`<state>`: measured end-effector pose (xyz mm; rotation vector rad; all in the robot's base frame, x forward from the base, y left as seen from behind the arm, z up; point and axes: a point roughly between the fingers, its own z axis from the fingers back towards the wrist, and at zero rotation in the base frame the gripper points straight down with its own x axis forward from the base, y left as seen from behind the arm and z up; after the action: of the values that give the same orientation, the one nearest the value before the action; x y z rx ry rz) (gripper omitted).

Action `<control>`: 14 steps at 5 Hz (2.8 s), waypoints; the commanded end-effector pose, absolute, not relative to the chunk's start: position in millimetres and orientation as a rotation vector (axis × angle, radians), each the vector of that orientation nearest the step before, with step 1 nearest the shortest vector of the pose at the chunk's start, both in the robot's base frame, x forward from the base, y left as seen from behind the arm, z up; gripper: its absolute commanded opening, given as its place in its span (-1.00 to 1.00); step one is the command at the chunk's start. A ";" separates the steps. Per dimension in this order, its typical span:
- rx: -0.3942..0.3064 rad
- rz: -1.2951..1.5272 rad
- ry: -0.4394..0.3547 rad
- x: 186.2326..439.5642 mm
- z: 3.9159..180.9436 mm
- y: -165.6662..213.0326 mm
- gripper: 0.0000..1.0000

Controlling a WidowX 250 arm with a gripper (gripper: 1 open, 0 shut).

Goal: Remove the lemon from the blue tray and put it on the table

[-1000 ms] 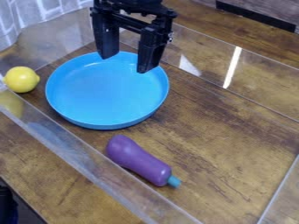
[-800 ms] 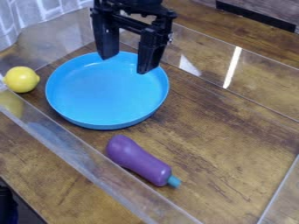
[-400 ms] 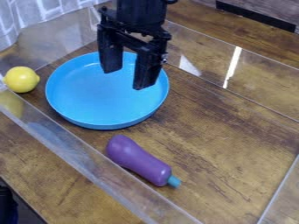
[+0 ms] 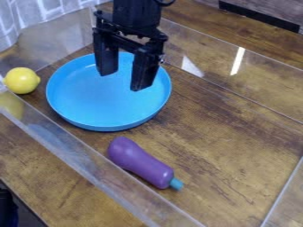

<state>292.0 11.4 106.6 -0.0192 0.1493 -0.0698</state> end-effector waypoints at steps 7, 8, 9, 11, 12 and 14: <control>-0.035 -0.157 0.139 292.4 99.8 40.7 1.00; -0.038 -0.141 0.139 297.9 104.3 30.9 1.00; -0.043 -0.129 0.141 303.1 108.3 20.5 1.00; -0.047 -0.157 0.142 304.6 110.1 20.5 1.00; -0.049 -0.184 0.150 303.0 105.4 22.7 1.00; -0.052 -0.214 0.156 295.5 88.1 52.0 1.00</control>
<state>293.7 48.1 81.0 -0.0606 0.1809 -0.2171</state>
